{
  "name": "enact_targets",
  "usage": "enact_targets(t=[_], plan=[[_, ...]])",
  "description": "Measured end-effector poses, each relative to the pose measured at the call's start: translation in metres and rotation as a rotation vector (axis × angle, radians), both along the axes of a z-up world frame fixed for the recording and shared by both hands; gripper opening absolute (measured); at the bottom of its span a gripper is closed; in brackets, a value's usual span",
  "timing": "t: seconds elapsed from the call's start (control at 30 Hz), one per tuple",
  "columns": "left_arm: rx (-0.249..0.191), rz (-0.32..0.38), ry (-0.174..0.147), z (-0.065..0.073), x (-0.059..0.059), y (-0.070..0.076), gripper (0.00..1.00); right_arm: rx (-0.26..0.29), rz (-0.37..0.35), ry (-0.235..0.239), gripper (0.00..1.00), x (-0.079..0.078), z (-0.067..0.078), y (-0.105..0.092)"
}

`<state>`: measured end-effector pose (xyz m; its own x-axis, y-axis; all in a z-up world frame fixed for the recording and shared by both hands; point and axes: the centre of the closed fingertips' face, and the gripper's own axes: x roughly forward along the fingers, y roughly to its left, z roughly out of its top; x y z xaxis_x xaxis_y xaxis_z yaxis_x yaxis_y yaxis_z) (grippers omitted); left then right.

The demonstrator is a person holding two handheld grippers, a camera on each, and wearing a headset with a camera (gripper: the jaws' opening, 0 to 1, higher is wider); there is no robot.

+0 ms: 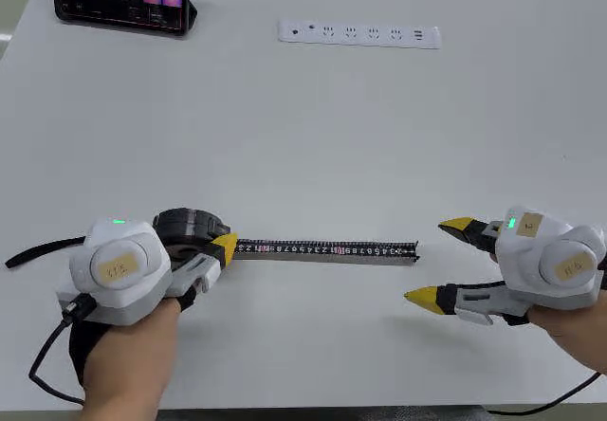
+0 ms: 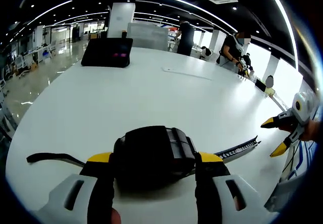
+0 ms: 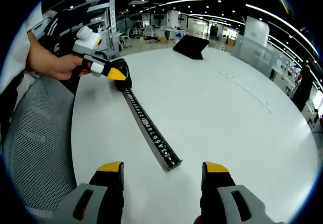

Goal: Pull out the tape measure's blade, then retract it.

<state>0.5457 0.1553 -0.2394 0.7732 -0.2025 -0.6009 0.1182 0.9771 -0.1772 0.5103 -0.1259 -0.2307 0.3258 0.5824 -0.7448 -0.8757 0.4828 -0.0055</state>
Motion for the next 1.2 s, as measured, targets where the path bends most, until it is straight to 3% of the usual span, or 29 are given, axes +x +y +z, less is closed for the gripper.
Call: enact_targets(t=[0.3, 0.6, 0.97, 1.2], plan=[[0.000, -0.001, 0.003, -0.001, -0.001, 0.000, 0.61, -0.008, 0.020, 0.011, 0.56, 0.001, -0.002, 0.000], [0.000, -0.002, 0.008, -0.001, 0.000, 0.000, 0.61, -0.083, 0.128, 0.044, 0.51, 0.006, -0.009, -0.001], [-0.002, -0.002, 0.012, -0.002, 0.001, -0.001, 0.61, -0.135, 0.240, 0.083, 0.39, 0.009, -0.020, 0.000], [0.000, -0.001, 0.012, -0.002, 0.002, -0.001, 0.62, -0.164, 0.287, 0.083, 0.33, 0.013, -0.026, 0.002]])
